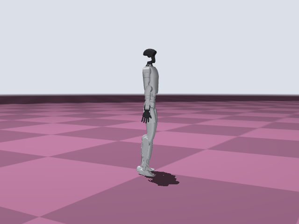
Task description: In place motions
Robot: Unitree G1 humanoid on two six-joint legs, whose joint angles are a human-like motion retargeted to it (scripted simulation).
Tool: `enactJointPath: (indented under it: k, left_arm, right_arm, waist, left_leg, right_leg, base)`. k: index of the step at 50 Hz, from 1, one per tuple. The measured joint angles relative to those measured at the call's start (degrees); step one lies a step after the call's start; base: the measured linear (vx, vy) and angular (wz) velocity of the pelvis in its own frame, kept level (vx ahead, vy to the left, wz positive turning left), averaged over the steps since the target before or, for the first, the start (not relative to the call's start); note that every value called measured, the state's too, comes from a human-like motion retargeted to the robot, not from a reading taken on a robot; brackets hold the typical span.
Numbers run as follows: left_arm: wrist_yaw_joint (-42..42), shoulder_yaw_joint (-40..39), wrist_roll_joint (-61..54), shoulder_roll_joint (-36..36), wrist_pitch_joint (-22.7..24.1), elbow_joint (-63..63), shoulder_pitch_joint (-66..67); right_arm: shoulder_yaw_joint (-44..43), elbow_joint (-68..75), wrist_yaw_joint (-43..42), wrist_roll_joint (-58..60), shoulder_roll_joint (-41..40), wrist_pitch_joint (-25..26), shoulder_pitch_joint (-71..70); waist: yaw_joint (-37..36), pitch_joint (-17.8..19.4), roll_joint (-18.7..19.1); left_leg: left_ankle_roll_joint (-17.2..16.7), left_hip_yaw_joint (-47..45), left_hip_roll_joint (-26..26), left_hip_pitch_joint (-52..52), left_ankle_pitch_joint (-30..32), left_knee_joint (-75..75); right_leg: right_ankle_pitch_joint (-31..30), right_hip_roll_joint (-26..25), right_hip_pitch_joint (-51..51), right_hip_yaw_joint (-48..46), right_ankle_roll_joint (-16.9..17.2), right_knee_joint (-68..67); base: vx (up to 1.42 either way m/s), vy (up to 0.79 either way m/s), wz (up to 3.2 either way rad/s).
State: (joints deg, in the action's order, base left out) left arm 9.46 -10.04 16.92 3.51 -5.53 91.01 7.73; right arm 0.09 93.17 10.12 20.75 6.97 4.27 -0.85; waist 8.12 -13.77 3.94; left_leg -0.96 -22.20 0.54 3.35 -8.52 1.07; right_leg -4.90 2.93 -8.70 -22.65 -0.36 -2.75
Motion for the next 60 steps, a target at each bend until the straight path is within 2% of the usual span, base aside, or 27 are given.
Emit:
enactJointPath:
  k: [17, 29, 42, 60]
  left_arm:
    - [-1.1, 0.73, 0.65, -0.47, -0.21, -0.97, -1.01]
    - [-0.71, 0.14, 0.15, -0.41, -0.28, -0.1, -1.16]
    - [0.07, 0.82, 0.69, -0.5, -0.48, -0.34, -1.73]
    - [0.69, 2.35, 0.94, -0.23, -0.43, -0.12, -2.12]
  right_arm:
    - [-0.92, 0.63, -0.13, -0.48, -0.1, -0.13, 1.13]
    - [-0.64, -0.45, 1.9, 0.92, -0.34, 1.38, 0.69]
    - [-0.48, -0.62, 2.22, 1.16, -0.17, 1.78, 0.88]
    - [-1.0, -0.34, 2.73, 0.92, 0.44, 1.89, 1.02]
  waist:
    - [-3.27, 0.62, -1.59]
    - [0.52, 0.31, -1.2]
    - [-3.65, 0.8, -1.79]
    - [-5.57, 1.52, -1.77]
  left_leg:
    - [1.19, 0.51, -1.18, -0.75, 0.3, -0.89]
    - [1.24, 4.45, -1.29, -0.23, 0.82, -0.38]
    - [0.65, -0.29, -0.6, -0.14, 0.74, -0.54]
    - [-0.16, -1.74, 0.67, -0.58, 0.55, -0.33]
  right_leg:
    - [-0.09, 0.65, 0.53, -0.35, 0.89, 0.14]
    - [0.27, 0.75, 1.72, -4.48, 0.38, 1.38]
    - [0.74, -1.0, 1.38, 0.08, -0.82, 1.86]
    - [0.55, 0.39, 0.62, 2.01, 0.83, 0.64]
  base:
    - [0.01, -0.13, 0.01]
    - [0.0, -0.02, 0.26]
    - [-0.05, -0.02, -0.31]
    - [-0.01, -0.01, -0.04]
